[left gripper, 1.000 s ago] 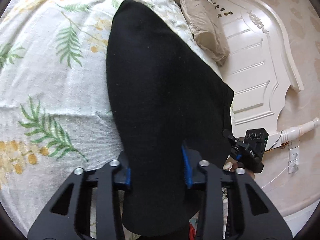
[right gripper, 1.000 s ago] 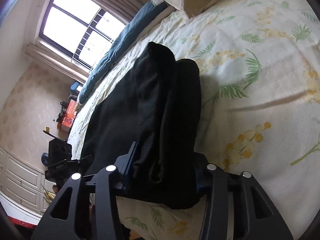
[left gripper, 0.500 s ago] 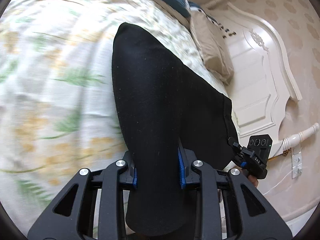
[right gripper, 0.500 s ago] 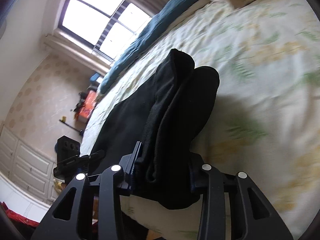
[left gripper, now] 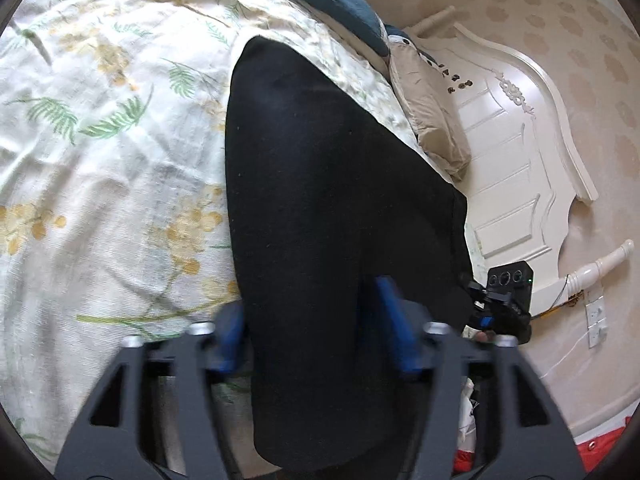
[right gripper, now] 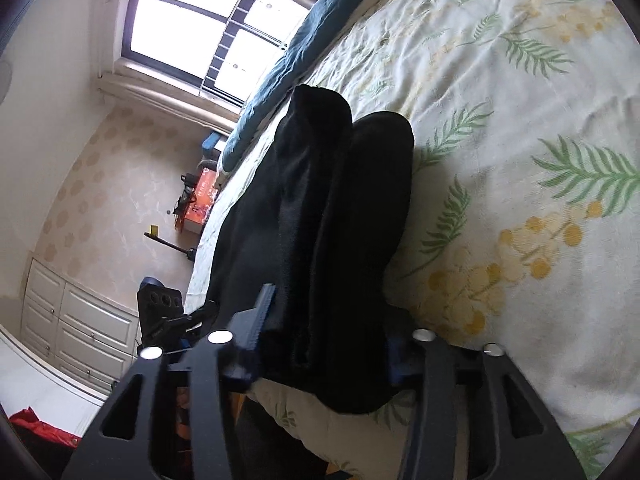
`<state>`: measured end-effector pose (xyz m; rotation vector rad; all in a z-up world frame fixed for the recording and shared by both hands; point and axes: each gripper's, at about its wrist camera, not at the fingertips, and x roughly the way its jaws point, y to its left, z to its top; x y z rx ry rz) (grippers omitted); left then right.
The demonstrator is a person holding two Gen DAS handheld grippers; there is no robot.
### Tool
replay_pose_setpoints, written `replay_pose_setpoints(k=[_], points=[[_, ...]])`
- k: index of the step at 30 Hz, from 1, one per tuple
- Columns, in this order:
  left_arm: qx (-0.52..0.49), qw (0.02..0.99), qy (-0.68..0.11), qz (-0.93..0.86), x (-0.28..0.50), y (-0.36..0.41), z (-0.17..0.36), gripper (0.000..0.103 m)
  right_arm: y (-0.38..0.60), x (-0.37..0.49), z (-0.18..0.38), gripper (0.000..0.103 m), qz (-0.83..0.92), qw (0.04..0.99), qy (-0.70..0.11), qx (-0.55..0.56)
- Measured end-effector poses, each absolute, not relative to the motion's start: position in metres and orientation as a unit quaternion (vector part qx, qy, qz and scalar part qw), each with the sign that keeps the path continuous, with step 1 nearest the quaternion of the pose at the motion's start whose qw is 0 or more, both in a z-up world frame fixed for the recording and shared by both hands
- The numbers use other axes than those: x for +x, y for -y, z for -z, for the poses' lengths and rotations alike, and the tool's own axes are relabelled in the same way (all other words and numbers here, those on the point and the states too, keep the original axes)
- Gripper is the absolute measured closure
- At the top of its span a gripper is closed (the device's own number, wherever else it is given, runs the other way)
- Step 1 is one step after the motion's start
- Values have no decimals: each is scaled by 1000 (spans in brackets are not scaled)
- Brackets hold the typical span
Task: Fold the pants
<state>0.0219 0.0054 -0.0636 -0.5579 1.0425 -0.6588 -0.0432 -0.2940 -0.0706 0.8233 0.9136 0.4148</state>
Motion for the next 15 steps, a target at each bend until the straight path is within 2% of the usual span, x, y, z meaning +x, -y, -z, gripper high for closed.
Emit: replay_pose_setpoints(k=[2,4,6,15], points=[[-254,788,-471,304,17,-12,58,25,296,-45,60,36,-200,801,-426,371],[-230,807,-458,292,12,-19,51,17,301,-45,50,34,-191,816,-414,356],[-213,820,-449,285,17,-24,46,15,312,-37,46,30,-189,818,-405,361],[-243,783,-476,318,112,-10,64,15,330,44,72,29,-197,793,-425,390]])
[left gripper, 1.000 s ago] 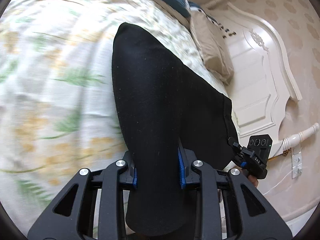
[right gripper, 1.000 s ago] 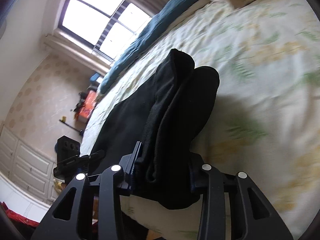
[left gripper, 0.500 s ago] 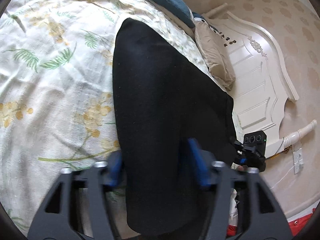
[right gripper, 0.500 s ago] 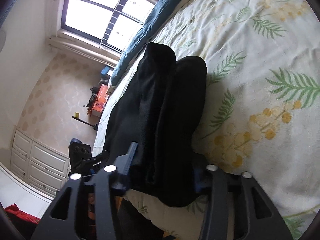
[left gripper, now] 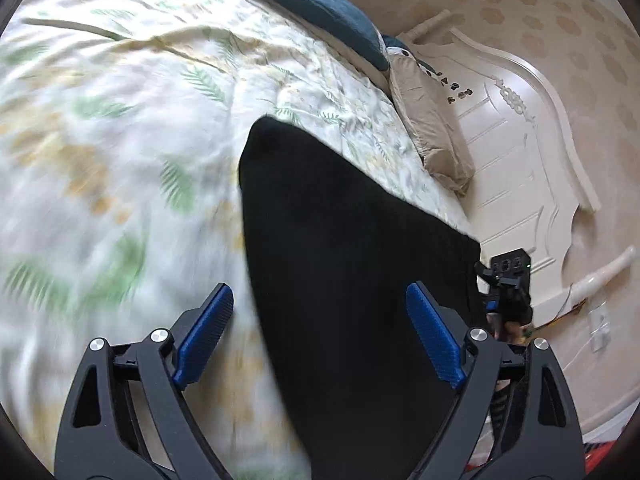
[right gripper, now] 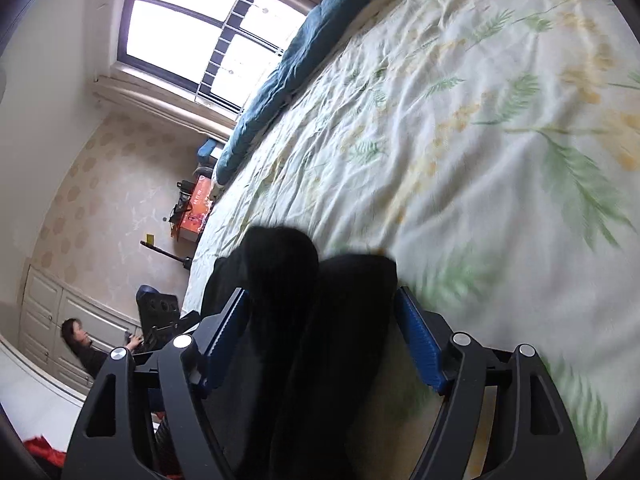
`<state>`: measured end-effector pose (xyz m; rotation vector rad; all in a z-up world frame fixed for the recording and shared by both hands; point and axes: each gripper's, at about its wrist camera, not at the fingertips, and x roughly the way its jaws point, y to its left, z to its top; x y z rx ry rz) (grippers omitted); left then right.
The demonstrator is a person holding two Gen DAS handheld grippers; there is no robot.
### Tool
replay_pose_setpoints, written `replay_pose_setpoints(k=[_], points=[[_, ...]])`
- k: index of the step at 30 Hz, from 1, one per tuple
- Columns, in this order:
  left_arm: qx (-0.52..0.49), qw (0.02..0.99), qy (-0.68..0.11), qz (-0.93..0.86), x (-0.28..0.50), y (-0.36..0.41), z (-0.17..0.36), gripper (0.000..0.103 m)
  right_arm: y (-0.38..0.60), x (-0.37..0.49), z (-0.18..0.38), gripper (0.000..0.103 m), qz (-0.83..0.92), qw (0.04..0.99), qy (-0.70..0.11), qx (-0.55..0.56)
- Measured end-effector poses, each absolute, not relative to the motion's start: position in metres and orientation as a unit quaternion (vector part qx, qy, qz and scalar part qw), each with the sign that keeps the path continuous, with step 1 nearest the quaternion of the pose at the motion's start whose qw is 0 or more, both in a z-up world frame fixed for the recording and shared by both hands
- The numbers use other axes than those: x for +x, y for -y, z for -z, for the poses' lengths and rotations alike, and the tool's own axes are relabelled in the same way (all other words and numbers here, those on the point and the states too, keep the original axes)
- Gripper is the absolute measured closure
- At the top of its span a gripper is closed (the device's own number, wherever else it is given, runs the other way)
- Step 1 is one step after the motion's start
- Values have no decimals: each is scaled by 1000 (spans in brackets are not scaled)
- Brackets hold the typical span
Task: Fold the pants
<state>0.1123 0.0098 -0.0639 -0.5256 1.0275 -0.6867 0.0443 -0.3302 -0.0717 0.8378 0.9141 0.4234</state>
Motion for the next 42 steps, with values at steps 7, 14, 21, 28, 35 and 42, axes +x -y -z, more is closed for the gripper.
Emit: replay_pose_setpoints(k=[7,14,21,28,35,42], points=[[-230,772,-491,332,156,6,68,12,314,64,73,39,-210,795,-429,373],[-197,783,-488,331,155,8,64,66,310,58,74,67,-224,793,-408,393],[-151,810,-478,306,161,16,44,78,309,67,51,71,-230,808,-380,386],[-140,823,-465,295,203,17,20,80,313,107,40,71,-232,815,-358,391],[-139,832,-462,272,266,12,11,80,316,168,37,71,-237,816,-347,396],[-149,820,-492,252,319,11,40,80,324,217,69,71,-223,797,-376,416]])
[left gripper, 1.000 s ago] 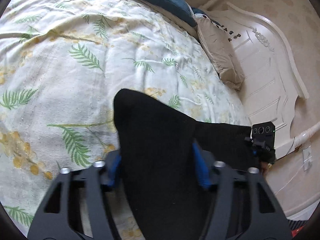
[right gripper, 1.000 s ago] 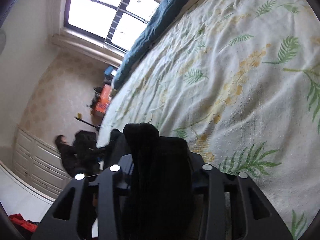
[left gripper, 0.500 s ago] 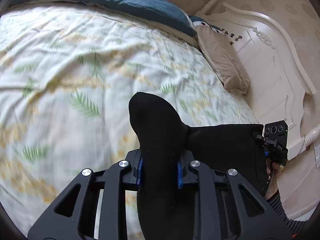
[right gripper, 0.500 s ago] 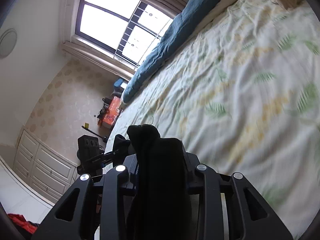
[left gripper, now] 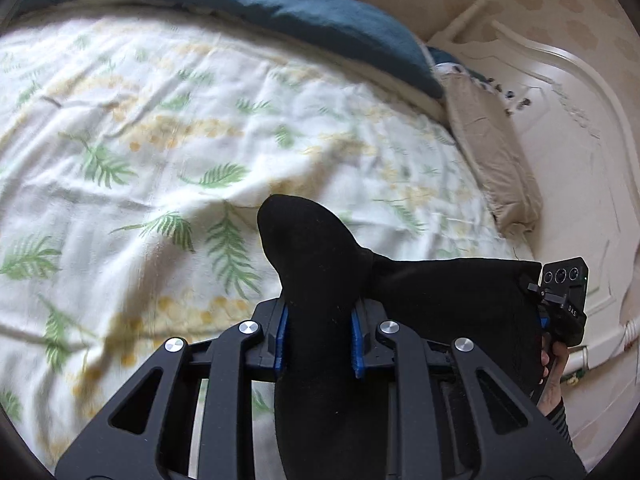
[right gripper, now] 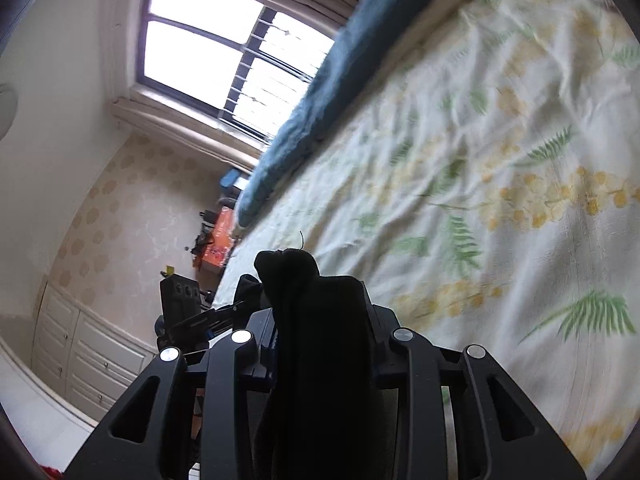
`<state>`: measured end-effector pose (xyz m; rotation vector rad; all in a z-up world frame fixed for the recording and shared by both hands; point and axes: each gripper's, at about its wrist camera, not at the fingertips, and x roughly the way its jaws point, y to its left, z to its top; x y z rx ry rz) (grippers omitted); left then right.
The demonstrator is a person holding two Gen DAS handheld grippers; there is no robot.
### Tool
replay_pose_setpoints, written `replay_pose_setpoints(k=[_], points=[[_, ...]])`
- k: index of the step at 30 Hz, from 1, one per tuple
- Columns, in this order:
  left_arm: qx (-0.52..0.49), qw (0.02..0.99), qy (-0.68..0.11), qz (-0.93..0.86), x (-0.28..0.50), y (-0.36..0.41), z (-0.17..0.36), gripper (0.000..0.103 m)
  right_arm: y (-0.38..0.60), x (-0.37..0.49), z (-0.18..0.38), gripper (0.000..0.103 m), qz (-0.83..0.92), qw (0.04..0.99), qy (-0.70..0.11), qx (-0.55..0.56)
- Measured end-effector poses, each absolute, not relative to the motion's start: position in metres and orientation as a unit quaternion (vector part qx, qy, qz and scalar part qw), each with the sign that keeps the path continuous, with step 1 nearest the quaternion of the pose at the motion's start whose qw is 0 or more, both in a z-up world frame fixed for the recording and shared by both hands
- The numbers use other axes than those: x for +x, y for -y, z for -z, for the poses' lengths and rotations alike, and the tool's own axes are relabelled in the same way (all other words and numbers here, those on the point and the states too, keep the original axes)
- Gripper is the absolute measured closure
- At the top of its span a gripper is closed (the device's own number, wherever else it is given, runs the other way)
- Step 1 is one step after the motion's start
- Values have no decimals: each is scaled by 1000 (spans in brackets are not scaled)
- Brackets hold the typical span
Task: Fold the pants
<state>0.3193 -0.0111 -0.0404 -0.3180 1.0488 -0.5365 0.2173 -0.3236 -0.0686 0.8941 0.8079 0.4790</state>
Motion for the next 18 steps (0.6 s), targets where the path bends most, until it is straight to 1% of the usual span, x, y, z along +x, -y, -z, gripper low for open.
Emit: replay_pose_setpoints(k=[4,7,18], points=[[-162,816,-492,258,323,8,54,80,331,221,93,71,-213,782,-394,434],[-166,818,-484,263,322,6,57,79,335,220,104,71,-220,770,-388,456],[-191,816,-473,272,321,1,66,76,342,218,111,72,-226,768,-386,459]])
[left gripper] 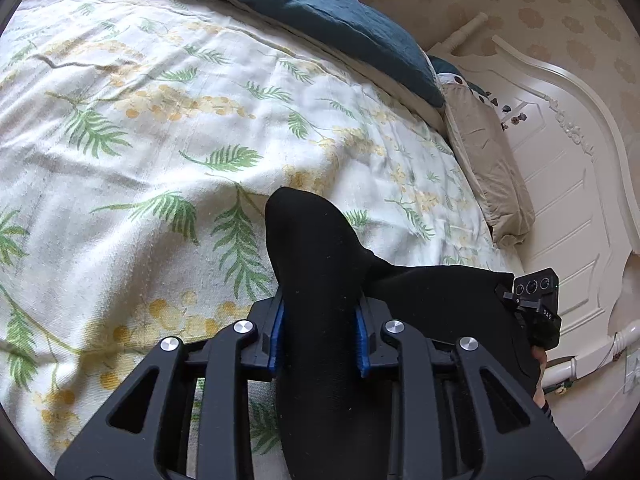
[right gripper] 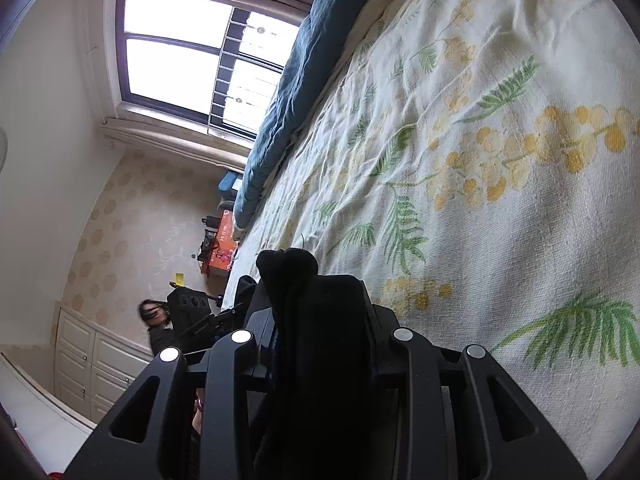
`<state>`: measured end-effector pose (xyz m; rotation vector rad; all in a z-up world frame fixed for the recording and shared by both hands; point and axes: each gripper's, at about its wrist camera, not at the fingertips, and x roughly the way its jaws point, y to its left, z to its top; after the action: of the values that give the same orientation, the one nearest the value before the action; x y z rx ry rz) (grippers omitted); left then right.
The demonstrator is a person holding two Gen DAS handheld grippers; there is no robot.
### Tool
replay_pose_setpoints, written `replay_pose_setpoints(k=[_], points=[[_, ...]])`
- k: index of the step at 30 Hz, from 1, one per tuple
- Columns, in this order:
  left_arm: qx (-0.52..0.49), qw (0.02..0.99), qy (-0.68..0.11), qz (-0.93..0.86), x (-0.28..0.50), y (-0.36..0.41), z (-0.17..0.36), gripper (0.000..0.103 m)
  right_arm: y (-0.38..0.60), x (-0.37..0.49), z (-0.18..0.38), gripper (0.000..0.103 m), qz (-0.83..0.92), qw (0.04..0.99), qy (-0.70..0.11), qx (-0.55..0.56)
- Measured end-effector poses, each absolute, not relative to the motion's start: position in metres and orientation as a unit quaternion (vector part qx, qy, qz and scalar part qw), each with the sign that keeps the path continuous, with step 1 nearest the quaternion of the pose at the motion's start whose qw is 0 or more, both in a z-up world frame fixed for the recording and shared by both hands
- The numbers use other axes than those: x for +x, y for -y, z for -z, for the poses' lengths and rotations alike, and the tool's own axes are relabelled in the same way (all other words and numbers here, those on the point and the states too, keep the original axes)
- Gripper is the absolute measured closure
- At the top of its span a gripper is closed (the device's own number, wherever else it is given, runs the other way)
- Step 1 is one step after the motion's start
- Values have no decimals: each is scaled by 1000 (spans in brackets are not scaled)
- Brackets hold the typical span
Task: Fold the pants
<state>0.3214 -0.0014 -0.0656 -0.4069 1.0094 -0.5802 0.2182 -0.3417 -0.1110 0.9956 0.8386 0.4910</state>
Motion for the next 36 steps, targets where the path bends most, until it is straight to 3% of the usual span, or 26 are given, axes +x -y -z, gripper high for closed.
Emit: replay_pose_setpoints(k=[8,13,17,19,24,27,31,36], points=[[-187,818,-472,271,320,2,66,74,342,218,112,71,-226,767,-387,459],[-184,820,-470,270,313,0,65,62,345,217,112,70,-224,764,-390,462],[-201,812,-473,276,300,-6,66,53,345,209,106,63,-220,766,-387,464],[-211,805,-478,280,292,-9,67,39,346,200,102,58,-214,769,-386,463],[-240,789,-480,301,256,-20,68,34,342,166,88,39,-205,781,-390,442],[-243,780,-487,310,233,-18,70,32,339,145,83,35,-196,784,-398,434],[-242,774,-489,322,202,-10,72,25,326,117,80,32,-197,782,-411,425],[-232,780,-485,320,186,3,73,24,311,106,80,31,-186,786,-416,418]])
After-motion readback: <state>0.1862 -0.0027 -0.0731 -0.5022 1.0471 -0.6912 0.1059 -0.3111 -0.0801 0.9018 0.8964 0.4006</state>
